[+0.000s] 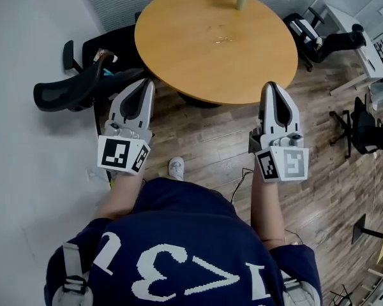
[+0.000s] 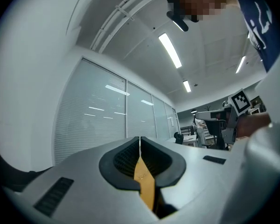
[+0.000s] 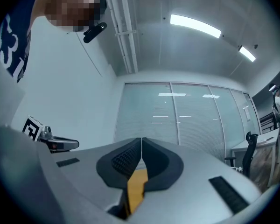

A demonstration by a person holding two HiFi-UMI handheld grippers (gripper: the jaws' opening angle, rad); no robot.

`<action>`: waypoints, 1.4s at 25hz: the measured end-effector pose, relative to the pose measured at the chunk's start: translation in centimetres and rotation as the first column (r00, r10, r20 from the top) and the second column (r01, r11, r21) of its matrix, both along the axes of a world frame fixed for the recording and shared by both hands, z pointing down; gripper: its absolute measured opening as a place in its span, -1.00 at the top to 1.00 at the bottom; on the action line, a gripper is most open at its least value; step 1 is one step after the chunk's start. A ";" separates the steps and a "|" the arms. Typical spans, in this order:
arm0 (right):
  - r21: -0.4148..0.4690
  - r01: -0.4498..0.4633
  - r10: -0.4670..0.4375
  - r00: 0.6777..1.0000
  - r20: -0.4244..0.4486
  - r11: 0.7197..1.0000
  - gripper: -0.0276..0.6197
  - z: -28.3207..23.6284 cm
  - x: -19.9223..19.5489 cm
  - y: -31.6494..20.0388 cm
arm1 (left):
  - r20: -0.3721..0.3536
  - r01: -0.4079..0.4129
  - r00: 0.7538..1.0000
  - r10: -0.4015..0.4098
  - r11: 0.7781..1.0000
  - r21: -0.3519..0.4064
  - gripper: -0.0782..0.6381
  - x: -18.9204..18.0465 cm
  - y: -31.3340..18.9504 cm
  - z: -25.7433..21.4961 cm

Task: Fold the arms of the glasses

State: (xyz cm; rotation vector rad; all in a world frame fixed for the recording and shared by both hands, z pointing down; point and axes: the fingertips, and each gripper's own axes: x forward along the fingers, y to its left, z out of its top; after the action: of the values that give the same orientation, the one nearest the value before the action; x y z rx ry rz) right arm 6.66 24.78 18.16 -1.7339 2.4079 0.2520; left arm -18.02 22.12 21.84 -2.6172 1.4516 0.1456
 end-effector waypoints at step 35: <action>-0.060 0.124 -0.125 0.992 -0.012 0.991 0.83 1.4 4.3 -29.2 | -0.015 0.090 0.996 -0.091 0.992 -0.087 0.72 4.2 -26.2 2.8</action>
State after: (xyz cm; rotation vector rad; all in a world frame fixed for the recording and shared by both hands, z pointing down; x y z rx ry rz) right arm 10.92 -4.43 19.58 -1.6026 2.5474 0.1814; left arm -13.79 -4.05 24.63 -2.6169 1.6145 0.0994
